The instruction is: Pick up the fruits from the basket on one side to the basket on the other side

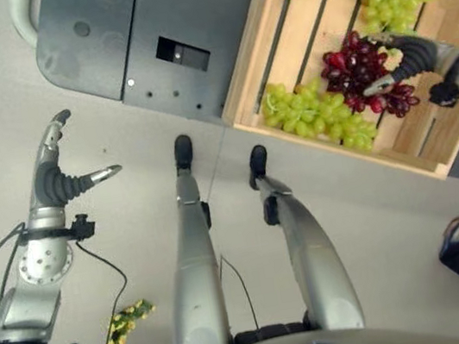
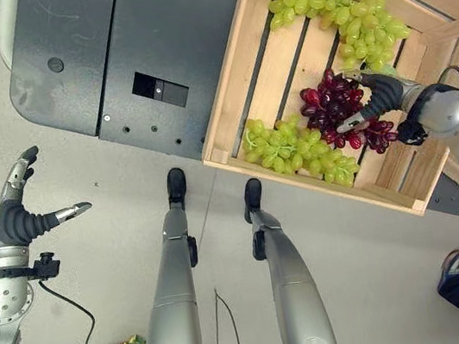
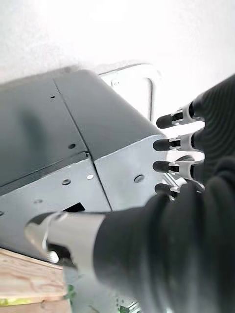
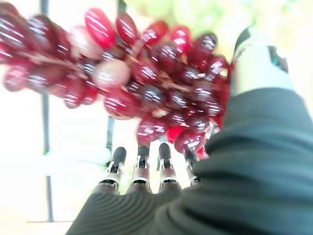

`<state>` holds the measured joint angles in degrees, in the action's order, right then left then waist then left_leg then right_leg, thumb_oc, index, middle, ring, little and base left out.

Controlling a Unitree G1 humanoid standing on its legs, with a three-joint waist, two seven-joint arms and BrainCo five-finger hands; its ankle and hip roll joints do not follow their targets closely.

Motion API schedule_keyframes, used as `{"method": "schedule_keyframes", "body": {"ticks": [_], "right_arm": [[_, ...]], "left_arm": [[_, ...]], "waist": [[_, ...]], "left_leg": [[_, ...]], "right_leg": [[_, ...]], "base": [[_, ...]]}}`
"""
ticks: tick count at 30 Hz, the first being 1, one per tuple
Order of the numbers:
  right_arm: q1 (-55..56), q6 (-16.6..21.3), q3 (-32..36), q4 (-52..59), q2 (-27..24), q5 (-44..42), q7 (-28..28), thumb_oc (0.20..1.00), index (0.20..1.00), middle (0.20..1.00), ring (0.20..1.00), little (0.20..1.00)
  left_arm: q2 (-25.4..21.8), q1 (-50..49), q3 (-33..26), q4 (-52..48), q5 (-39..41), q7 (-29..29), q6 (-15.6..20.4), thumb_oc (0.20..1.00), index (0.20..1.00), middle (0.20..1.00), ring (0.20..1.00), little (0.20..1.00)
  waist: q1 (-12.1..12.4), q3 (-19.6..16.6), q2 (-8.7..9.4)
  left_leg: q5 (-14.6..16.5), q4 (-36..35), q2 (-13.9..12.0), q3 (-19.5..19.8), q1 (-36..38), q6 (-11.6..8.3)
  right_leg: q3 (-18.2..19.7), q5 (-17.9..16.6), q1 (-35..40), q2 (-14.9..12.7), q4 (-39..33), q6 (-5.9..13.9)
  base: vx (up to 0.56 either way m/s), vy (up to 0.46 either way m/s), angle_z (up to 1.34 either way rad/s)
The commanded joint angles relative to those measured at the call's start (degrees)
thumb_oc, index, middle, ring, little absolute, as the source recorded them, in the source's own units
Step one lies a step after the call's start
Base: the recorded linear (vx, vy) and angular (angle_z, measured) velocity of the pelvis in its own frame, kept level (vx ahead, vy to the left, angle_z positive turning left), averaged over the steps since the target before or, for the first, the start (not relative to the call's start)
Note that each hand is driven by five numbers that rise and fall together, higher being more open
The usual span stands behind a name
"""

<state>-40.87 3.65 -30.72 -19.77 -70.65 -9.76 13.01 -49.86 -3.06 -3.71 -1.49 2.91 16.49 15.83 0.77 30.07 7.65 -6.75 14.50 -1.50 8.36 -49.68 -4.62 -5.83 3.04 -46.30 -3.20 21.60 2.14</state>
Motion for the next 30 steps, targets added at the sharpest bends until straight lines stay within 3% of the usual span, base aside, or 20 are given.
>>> {"method": "schedule_keyframes", "body": {"ticks": [1,9,17,30], "right_arm": [[3.0,1.1,-1.4,0.0,-1.7,-1.2,1.7,1.0,1.0,1.0,1.0,1.0],[5.5,0.9,0.4,1.4,0.4,-1.1,1.5,1.0,1.0,1.0,1.0,1.0],[-2.2,0.5,-4.6,-7.2,11.8,1.3,-2.8,1.0,1.0,1.0,1.0,1.0],[-4.8,0.3,-4.1,-10.8,17.2,4.7,-6.0,1.0,1.0,1.0,1.0,1.0]], "left_arm": [[-0.6,-3.5,-3.8,-4.3,-2.7,0.1,2.5,1.0,1.0,1.0,1.0,1.0],[-1.4,-2.9,-3.1,-4.6,-3.1,0.3,2.4,1.0,1.0,1.0,1.0,1.0],[-1.0,-0.8,-1.7,-4.0,-1.7,1.1,2.0,1.0,1.0,1.0,1.0,1.0],[-0.5,-1.0,-1.9,-4.8,-1.5,2.1,1.7,1.0,1.0,1.0,1.0,1.0]], "waist": [[-1.0,-0.3,1.0],[-0.9,-0.3,0.4],[-0.1,-0.3,-0.94],[0.0,-0.3,-1.5]], "left_leg": [[6.3,3.7,2.7,-2.0,2.9,2.72],[6.7,4.6,2.9,-2.0,1.7,2.99],[7.0,5.5,3.0,-2.1,-0.3,3.25],[7.0,5.9,3.0,-2.0,-2.0,3.47]], "right_leg": [[0.3,-4.3,2.4,0.2,-3.8,3.48],[0.8,-4.1,1.4,0.3,-3.3,3.42],[1.1,-4.1,-0.5,0.5,-3.0,3.12],[1.1,-4.0,-2.5,0.6,-2.5,2.99]], "base": [[0.0,0.0,0.0],[0.0,0.001,0.0],[0.0,0.001,-0.02],[0.0,0.0,0.0]]}}
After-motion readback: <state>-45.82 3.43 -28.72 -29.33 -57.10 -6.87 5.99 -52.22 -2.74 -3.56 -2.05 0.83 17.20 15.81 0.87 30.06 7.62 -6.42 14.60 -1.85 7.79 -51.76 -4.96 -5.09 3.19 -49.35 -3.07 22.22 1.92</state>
